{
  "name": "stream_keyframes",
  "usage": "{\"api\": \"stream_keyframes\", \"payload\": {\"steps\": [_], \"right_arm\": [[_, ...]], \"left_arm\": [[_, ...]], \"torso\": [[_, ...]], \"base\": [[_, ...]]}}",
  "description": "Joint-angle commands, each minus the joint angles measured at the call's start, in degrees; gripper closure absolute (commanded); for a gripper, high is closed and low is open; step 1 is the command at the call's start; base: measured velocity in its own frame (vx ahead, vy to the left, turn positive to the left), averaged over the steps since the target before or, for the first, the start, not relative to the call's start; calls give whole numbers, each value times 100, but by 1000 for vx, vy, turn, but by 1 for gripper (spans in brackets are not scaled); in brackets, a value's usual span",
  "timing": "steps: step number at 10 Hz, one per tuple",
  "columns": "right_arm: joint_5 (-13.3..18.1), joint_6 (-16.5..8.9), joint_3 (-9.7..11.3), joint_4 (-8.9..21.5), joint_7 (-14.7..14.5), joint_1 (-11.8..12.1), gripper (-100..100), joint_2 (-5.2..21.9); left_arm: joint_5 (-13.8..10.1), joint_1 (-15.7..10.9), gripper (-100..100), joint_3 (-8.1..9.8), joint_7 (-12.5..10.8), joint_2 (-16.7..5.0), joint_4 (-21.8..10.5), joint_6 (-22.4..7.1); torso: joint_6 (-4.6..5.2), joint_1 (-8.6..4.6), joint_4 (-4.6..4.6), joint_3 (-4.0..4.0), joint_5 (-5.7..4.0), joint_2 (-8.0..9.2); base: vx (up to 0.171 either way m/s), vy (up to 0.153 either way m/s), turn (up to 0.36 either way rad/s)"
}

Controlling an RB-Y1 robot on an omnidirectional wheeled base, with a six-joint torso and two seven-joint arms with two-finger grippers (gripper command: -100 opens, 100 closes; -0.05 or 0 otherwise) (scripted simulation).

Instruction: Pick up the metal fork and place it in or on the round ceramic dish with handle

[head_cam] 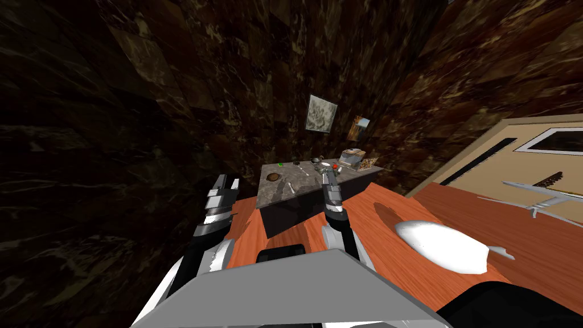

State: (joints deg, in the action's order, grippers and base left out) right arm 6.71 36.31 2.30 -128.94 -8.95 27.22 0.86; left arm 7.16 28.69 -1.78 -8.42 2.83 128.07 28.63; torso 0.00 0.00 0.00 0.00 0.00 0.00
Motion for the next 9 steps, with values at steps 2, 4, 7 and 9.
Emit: {"api": "stream_keyframes", "payload": {"steps": [2,4,7,9], "right_arm": [[-7,-169,-35,31,-57,1,-100,272],[-18,-412,-85,69,-139,4,-100,493],[-40,-888,-193,138,-320,15,-100,772],[-49,-1150,-235,163,-393,22,-100,851]], "left_arm": [[0,0,0,0,0,0,0,0],[0,0,0,0,0,0,0,0],[0,0,0,0,0,0,0,0],[0,0,0,0,0,0,0,0]], "torso": [[-1,1,0,0,0,0],[-1,1,0,-1,0,-1],[-1,5,-1,-2,1,-3],[0,4,-1,-2,1,-3]], "base": [[1,6,71],[1,11,104],[5,17,153],[4,13,121]]}}
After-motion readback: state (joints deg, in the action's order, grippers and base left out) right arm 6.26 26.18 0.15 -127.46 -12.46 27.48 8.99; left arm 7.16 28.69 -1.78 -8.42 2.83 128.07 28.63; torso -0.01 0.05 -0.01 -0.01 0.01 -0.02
